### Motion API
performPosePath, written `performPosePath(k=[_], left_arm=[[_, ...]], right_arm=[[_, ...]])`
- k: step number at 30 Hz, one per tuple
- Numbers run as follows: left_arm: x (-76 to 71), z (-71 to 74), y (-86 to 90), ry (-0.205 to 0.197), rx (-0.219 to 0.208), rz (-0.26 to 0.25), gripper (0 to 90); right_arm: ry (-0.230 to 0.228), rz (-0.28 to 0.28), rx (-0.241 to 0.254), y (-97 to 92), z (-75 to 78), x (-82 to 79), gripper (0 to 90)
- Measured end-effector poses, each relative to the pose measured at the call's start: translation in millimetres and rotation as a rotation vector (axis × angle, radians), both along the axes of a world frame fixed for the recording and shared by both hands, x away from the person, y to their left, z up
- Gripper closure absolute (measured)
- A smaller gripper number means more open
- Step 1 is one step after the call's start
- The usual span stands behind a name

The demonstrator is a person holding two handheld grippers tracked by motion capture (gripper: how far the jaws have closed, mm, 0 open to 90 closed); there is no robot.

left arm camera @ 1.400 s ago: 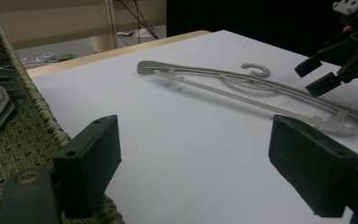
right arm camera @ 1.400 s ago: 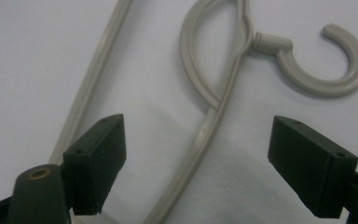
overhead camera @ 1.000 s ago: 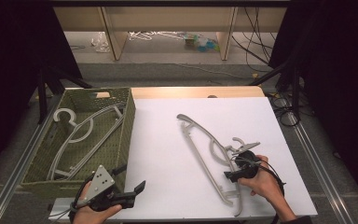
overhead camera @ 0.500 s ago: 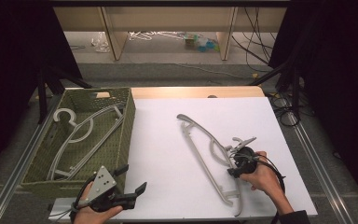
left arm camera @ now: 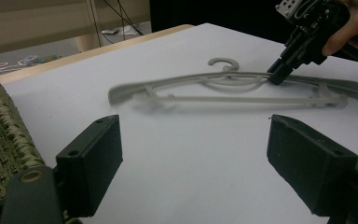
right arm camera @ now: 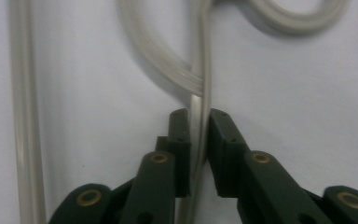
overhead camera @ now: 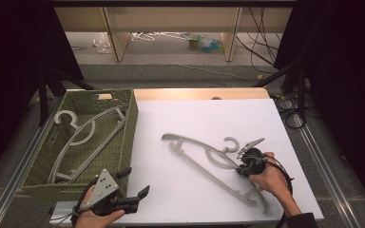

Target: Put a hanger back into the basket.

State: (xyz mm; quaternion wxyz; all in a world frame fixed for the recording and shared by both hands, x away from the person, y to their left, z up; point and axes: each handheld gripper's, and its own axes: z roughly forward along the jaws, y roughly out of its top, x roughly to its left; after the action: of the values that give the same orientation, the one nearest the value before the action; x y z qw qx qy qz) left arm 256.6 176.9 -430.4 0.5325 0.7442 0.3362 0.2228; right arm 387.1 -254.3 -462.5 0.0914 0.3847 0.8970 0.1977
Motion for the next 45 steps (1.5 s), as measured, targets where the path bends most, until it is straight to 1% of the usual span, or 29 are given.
performPosePath(k=[2,3,7,8,11,13,16,17,19,20,22,23,24,25,26,27,28,29,31,32,33,35,36,38,40,41,43,44,45], left_arm=[[0.2,0.1,0.5,0.0,0.002,-0.001,17.8],[-0.3,0.0,0.1,0.004,-0.007,0.005,17.8],[-0.2,0.2,-0.1,-0.001,0.002,-0.001,18.0],[-1.0,-0.5,-1.5,0.011,-0.014,0.004,18.0],[-0.5,-0.1,-2.4,0.002,-0.002,-0.005,18.0],[-1.2,-0.8,-4.7,0.01,-0.013,-0.002,17.8],[-0.8,0.1,-6.0,0.005,0.003,-0.018,17.6],[-1.6,0.5,-7.7,0.013,-0.012,-0.007,17.6],[-0.5,3.1,-9.2,0.003,-0.004,-0.012,17.7],[0.5,4.6,-12.0,0.005,-0.019,-0.017,17.8],[1.4,8.0,-15.6,-0.006,-0.001,-0.019,17.8],[1.8,10.2,-19.2,-0.007,0.01,-0.01,17.7],[3.4,13.1,-24.0,-0.025,0.049,0.0,17.5],[5.6,15.1,-28.6,-0.022,0.059,-0.007,17.4],[10.2,16.8,-34.5,0.0,0.037,-0.033,17.4],[14.3,17.9,-39.6,0.015,0.041,-0.044,17.4],[21.2,19.0,-44.3,-0.015,0.075,-0.059,17.6],[26.9,19.5,-49.7,-0.021,0.107,-0.061,17.8],[40.6,19.7,-60.8,0.034,0.127,-0.086,17.9],[47.2,19.8,-66.2,0.049,0.12,-0.089,18.3],[55.2,20.6,-70.3,0.049,0.149,-0.111,18.7],[66.7,17.9,-82.2,0.113,0.156,-0.144,19.6],[72.6,16.6,-86.9,0.128,0.163,-0.151,20.5],[84.6,12.8,-95.1,0.165,0.142,-0.177,23.6],[93.6,9.0,-103.6,0.188,0.149,-0.186,24.8],[98.0,7.3,-106.7,0.193,0.16,-0.193,28.1],[106.4,4.2,-112.2,0.228,0.158,-0.214,31.8],[109.3,3.7,-113.9,0.222,0.174,-0.208,32.0],[112.5,2.9,-115.3,0.229,0.17,-0.223,33.0]], right_arm=[[-0.009,0.048,-0.021,1.7,0.7,-0.6,81.5],[-0.014,0.054,-0.028,2.7,0.8,-1.1,81.5],[-0.023,0.099,-0.056,4.3,1.6,-0.4,80.7],[-0.028,0.112,-0.058,5.2,1.5,0.3,80.3],[-0.035,0.147,-0.07,7.0,1.4,2.8,78.7],[-0.047,0.159,-0.063,8.8,0.4,5.0,77.6],[-0.038,0.187,-0.085,12.1,1.1,7.7,78.0],[-0.034,0.185,-0.089,12.8,1.1,8.0,78.9],[-0.03,0.19,-0.09,13.2,1.5,8.4,79.6],[-0.036,0.203,-0.095,13.1,2.1,8.4,79.8],[-0.067,0.218,-0.106,14.5,5.0,6.7,81.2],[-0.066,0.222,-0.114,15.0,7.3,6.1,81.3],[-0.087,0.246,-0.118,15.9,11.1,4.5,81.4],[-0.107,0.26,-0.101,17.0,16.6,1.4,81.4],[-0.117,0.267,-0.105,18.0,21.5,-1.2,81.5],[-0.151,0.281,-0.108,19.0,25.3,-4.3,81.4],[-0.155,0.283,-0.118,20.3,28.8,-7.8,81.5],[-0.178,0.297,-0.124,21.2,31.6,-10.6,81.4],[-0.204,0.334,-0.125,23.2,36.8,-17.3,81.4],[-0.217,0.354,-0.125,24.1,39.2,-20.7,81.5],[-0.224,0.368,-0.126,25.5,41.2,-24.0,81.5],[-0.236,0.393,-0.129,28.2,44.5,-29.1,81.5],[-0.243,0.401,-0.127,29.2,46.2,-30.9,81.5],[-0.253,0.414,-0.127,31.1,49.2,-33.9,81.5],[-0.258,0.424,-0.127,33.8,51.7,-37.0,81.4],[-0.262,0.434,-0.127,35.1,52.6,-38.1,81.4],[-0.274,0.45,-0.128,38.1,54.0,-39.8,81.4],[-0.279,0.459,-0.13,39.2,55.3,-41.0,81.4],[-0.281,0.459,-0.128,40.6,56.1,-42.5,81.4]])
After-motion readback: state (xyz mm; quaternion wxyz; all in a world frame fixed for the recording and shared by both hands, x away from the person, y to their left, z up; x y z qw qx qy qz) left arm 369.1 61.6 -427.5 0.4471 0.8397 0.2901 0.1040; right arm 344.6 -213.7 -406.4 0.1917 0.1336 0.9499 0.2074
